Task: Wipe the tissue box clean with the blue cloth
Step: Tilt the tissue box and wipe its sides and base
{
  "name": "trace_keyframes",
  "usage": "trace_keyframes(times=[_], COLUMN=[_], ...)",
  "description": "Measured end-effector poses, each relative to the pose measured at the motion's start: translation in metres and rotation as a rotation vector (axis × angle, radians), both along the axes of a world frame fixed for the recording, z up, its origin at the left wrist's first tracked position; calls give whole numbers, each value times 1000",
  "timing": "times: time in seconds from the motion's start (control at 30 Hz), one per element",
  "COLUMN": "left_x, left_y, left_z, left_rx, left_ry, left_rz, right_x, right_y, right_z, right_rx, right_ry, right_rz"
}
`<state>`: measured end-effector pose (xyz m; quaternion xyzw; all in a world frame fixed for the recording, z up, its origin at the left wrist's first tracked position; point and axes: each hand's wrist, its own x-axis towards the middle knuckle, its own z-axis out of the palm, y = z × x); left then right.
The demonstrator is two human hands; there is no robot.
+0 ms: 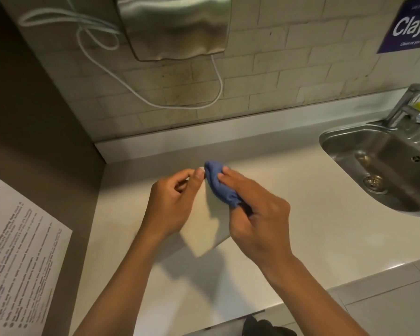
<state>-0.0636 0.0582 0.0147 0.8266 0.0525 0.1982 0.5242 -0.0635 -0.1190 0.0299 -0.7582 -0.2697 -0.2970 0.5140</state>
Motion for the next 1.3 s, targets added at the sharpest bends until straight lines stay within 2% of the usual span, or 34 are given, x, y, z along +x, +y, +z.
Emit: trace_keyframes(times=[0.1,0.2,0.3,0.4,0.57,0.67,0.8,0.9,0.97,1.03,1.13,1.2,1.3], left_x=[0,-5,-11,-15,-17,-15,-15,-18,-18,-19,-22,-25,-25], left_y=[0,11,16,10,10,13,18,22,20,17,15,14,13], left_z=[11,11,1,-3,5,3,-2,-6,-8,-9,-12,-14,-19], left_rx=[-100,-127,-105,-200,-282,-320,-344,-382,-387,-390,-321,-276,-272], left_ry=[-47,-57,-48,-85,-159,-174,-205,-230,-225,-226,-269,-266,-253], left_rz=[4,57,30,41,-58,-32,-31,-48,-47,-31,-49,-80,-73], right_x=[4,-14,-31,-16,21,-4,-13,16,27,17,-16,-25,-12], right_y=[2,-12,-15,-5,-11,0,-2,-23,-29,-23,-10,-11,-19], right_z=[15,-2,-17,-7,14,10,1,-8,-12,-16,-22,-28,-40], right_rx=[-48,-82,-61,-29,47,17,-40,-46,1,-7,-15,14,94], right_ry=[-34,-28,2,3,183,103,-8,132,284,227,51,54,202], right_rz=[46,50,37,79,19,31,207,84,-33,-84,61,136,23])
